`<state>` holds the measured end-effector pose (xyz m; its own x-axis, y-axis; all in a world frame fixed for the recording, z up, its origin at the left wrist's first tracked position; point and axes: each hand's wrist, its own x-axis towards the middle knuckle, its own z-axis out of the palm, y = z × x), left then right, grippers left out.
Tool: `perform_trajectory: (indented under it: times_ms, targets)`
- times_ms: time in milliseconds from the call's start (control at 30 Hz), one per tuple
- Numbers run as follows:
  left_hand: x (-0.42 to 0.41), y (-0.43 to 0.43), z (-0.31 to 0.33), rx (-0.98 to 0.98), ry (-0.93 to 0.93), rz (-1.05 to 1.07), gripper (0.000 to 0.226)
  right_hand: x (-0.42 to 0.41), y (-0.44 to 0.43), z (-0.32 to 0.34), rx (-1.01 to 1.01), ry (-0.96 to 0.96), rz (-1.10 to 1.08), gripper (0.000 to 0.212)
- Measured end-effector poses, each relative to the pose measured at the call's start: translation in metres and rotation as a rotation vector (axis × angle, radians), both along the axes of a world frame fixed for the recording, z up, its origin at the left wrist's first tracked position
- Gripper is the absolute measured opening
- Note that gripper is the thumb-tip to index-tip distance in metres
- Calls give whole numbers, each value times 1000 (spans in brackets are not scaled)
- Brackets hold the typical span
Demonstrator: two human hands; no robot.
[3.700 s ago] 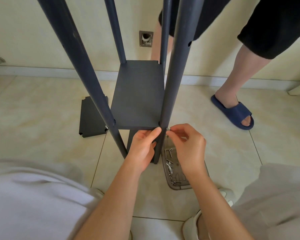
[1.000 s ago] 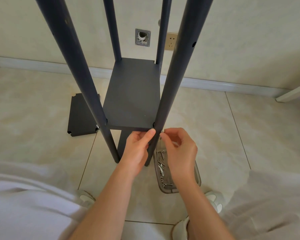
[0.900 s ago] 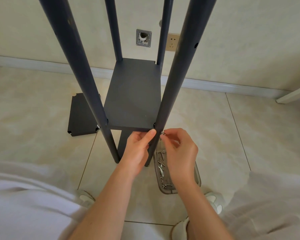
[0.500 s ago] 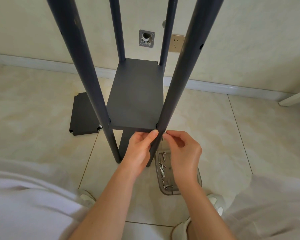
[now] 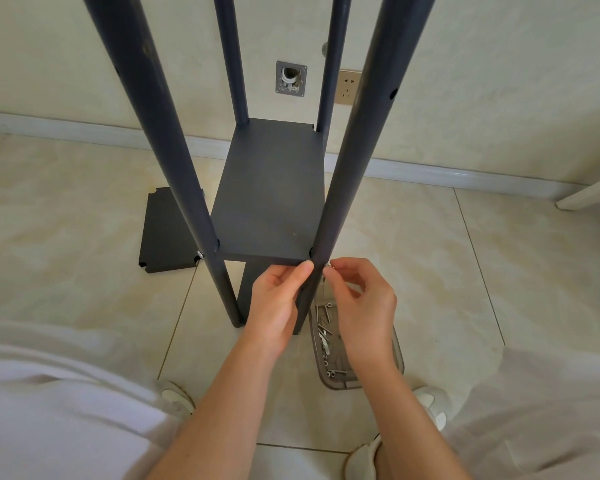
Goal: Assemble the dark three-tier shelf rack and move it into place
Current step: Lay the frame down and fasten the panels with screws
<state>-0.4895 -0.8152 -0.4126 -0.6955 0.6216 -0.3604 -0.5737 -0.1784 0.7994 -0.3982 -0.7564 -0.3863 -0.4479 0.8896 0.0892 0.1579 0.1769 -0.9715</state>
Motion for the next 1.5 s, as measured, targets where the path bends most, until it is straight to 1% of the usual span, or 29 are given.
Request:
perform_trajectory:
  times_ms: [200,333,500,633,800,900,1100,1167,1267,1333,1433,1500]
  targets:
    - [3,0,1,-39,23,-12,12,1,1,-2,28,-36,17,25]
    - [5,3,5,-48,0,-11,14,1,0,-2,59,-48,5,27]
    - [4,3,7,-14,-47,-12,15,1,1,-1,72,-63,-9,24]
    - [4,3,7,-26,-40,-22,15,1,0,-2,89,-75,-16,25]
    - [3,3,6,-53,-22,-34,16,2,0,-7,177,-129,-21,11]
    - [3,2,5,-65,-23,-43,15,2,0,-7,202,-142,-32,9]
    - [3,1,7,-60,-32,-51,15,0,-2,-1,82,-81,-41,22]
    - [3,0,7,-60,-31,-58,15,0,-1,-1,22,-59,-42,20]
    - [3,-1,7,-65,-21,-72,15,-1,3,-1,-44,-36,-45,8]
    - [3,-2,7,-79,-4,-81,15,-1,5,-1,-70,-30,-43,4]
    - [4,-2,8,-102,18,-98,17,-1,6,-1,-103,-15,-41,5]
    - [4,-2,8,-108,26,-101,24,-1,7,-1,-133,-4,-38,8]
